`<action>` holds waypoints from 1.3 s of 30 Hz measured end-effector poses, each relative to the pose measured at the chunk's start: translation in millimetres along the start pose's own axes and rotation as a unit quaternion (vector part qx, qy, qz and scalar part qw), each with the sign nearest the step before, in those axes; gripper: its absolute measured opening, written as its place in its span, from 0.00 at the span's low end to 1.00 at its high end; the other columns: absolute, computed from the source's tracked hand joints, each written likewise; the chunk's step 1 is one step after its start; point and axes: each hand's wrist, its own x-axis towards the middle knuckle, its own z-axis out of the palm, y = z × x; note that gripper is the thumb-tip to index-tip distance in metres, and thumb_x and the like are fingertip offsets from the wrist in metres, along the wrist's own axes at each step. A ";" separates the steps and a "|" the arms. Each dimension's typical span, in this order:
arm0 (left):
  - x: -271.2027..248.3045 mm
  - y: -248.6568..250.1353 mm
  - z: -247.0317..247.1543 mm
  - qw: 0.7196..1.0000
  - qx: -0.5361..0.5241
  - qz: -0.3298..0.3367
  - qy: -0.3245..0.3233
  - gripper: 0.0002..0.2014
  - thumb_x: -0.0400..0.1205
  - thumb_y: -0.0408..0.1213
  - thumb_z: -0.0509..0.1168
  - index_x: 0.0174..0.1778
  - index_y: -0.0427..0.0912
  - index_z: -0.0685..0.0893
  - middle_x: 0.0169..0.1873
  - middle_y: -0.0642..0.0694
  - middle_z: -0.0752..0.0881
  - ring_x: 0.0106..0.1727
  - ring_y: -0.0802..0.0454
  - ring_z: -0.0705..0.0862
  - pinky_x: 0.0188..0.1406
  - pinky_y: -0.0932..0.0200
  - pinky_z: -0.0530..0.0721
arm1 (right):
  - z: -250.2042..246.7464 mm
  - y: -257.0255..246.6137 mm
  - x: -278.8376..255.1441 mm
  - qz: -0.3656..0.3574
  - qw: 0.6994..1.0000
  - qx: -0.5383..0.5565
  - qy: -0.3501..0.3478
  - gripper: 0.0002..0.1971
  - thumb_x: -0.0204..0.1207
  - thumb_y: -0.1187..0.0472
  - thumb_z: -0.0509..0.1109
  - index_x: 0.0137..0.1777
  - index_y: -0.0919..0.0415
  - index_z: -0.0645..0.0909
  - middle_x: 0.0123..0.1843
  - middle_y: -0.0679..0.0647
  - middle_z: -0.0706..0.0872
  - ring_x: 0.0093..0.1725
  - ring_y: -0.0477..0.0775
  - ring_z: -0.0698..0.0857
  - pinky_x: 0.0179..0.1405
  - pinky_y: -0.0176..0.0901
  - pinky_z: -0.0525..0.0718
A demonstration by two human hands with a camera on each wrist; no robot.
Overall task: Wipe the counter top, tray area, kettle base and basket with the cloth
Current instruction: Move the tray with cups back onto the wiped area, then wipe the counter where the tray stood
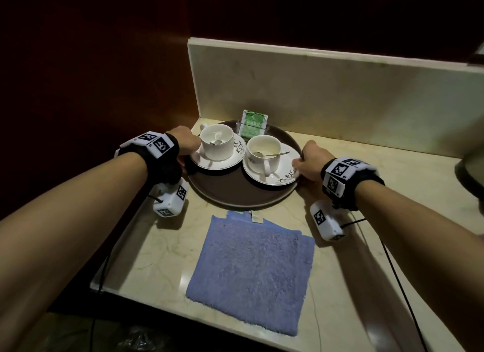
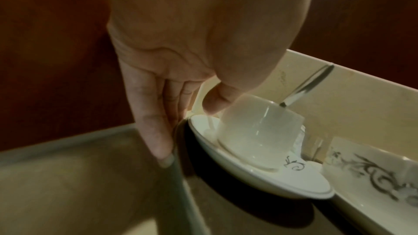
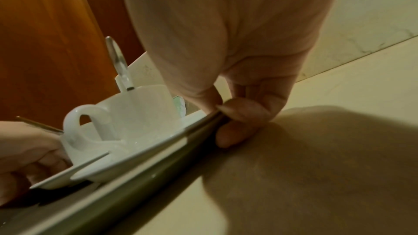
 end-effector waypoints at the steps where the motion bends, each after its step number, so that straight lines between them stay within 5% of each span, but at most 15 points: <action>1: 0.4 1.0 -1.2 1.000 0.014 0.000 0.001 0.16 0.85 0.36 0.58 0.57 0.24 0.81 0.51 0.28 0.87 0.51 0.32 0.89 0.55 0.37 0.88 | 0.7 -2.0 -0.2 -0.003 1.000 0.001 -0.001 0.20 0.82 0.55 0.63 0.67 0.68 0.68 0.59 0.65 0.84 0.49 0.63 0.80 0.43 0.49 0.75; 5: -3.1 5.4 -9.1 0.998 0.067 0.011 0.015 0.16 0.85 0.32 0.58 0.58 0.22 0.82 0.50 0.29 0.86 0.55 0.32 0.87 0.61 0.40 0.85 | 3.3 -9.6 0.5 -0.005 1.000 -0.002 -0.004 0.21 0.83 0.54 0.63 0.68 0.68 0.67 0.61 0.65 0.83 0.56 0.65 0.83 0.44 0.49 0.76; 8: -3.7 6.5 -14.1 0.997 0.068 0.041 0.024 0.16 0.87 0.31 0.56 0.63 0.23 0.80 0.48 0.31 0.84 0.52 0.32 0.88 0.57 0.37 0.87 | 3.5 -10.2 0.1 -0.010 1.000 -0.005 -0.006 0.21 0.83 0.53 0.62 0.69 0.67 0.67 0.61 0.65 0.83 0.56 0.65 0.83 0.45 0.50 0.76; 11: -14.4 8.9 -19.1 0.991 0.111 0.056 0.055 0.13 0.85 0.31 0.58 0.56 0.26 0.83 0.49 0.32 0.88 0.47 0.35 0.88 0.52 0.40 0.89 | -0.1 -8.2 -3.1 -0.034 0.999 -0.010 -0.008 0.21 0.84 0.50 0.59 0.68 0.65 0.72 0.63 0.64 0.83 0.55 0.64 0.81 0.49 0.49 0.77; 14: -33.0 15.0 -26.8 0.965 0.210 0.087 0.128 0.11 0.81 0.38 0.60 0.48 0.35 0.84 0.45 0.37 0.88 0.42 0.39 0.88 0.40 0.49 0.88 | -6.6 -6.3 -10.9 -0.053 0.998 -0.028 -0.010 0.20 0.85 0.52 0.56 0.65 0.65 0.80 0.63 0.64 0.85 0.58 0.65 0.83 0.53 0.48 0.78; 19: -69.2 25.9 -21.2 0.933 0.232 0.194 0.197 0.10 0.79 0.46 0.60 0.50 0.47 0.82 0.45 0.45 0.85 0.47 0.41 0.83 0.43 0.51 0.80 | -22.1 -1.4 -38.1 -0.079 0.995 -0.058 0.016 0.19 0.83 0.53 0.62 0.67 0.63 0.79 0.61 0.63 0.86 0.58 0.65 0.85 0.58 0.50 0.84; 22: -99.0 28.4 -6.5 0.906 0.241 0.272 0.216 0.07 0.79 0.46 0.59 0.47 0.50 0.81 0.43 0.48 0.85 0.46 0.42 0.83 0.41 0.52 0.80 | -25.3 5.0 -57.7 -0.099 0.994 -0.039 0.016 0.14 0.80 0.57 0.64 0.61 0.59 0.84 0.50 0.60 0.90 0.48 0.63 0.89 0.56 0.52 0.88; 29: -144.7 2.9 40.2 0.859 0.276 0.432 0.004 0.10 0.82 0.49 0.64 0.45 0.49 0.87 0.40 0.52 0.87 0.41 0.53 0.84 0.43 0.51 0.85 | -23.8 11.1 -120.8 -0.171 0.979 -0.099 -0.048 0.13 0.80 0.52 0.66 0.62 0.48 0.85 0.60 0.53 0.87 0.59 0.58 0.85 0.53 0.42 0.78; 31: -150.1 -9.0 55.4 0.850 0.292 0.437 -0.026 0.13 0.81 0.55 0.65 0.52 0.51 0.86 0.47 0.54 0.85 0.47 0.55 0.83 0.49 0.52 0.84 | -17.5 11.3 -139.4 -0.188 0.975 -0.104 -0.054 0.14 0.78 0.50 0.68 0.62 0.48 0.84 0.58 0.52 0.88 0.58 0.56 0.86 0.54 0.43 0.80; 35: -156.6 -30.5 76.2 0.845 0.330 0.415 -0.078 0.35 0.76 0.71 0.59 0.73 0.51 0.76 0.68 0.50 0.76 0.65 0.53 0.77 0.66 0.53 0.79 | 12.2 9.0 -170.1 -0.217 0.965 -0.134 -0.067 0.23 0.78 0.46 0.68 0.67 0.58 0.81 0.61 0.57 0.87 0.61 0.61 0.85 0.56 0.47 0.81; 37: -165.7 -41.0 84.5 0.833 0.356 0.412 -0.097 0.41 0.77 0.71 0.57 0.81 0.48 0.67 0.79 0.47 0.66 0.77 0.49 0.69 0.75 0.54 0.70 | 32.5 8.9 -182.9 -0.223 0.956 -0.160 -0.105 0.25 0.78 0.43 0.68 0.67 0.61 0.77 0.61 0.61 0.84 0.59 0.64 0.83 0.53 0.50 0.80; 39: -176.9 -52.7 93.1 0.823 0.375 0.411 -0.117 0.46 0.77 0.72 0.56 0.85 0.46 0.56 0.85 0.46 0.55 0.84 0.48 0.57 0.80 0.52 0.60 | 49.4 13.6 -194.7 -0.229 0.948 -0.188 -0.113 0.32 0.79 0.42 0.66 0.77 0.61 0.68 0.71 0.63 0.74 0.67 0.64 0.76 0.64 0.55 0.77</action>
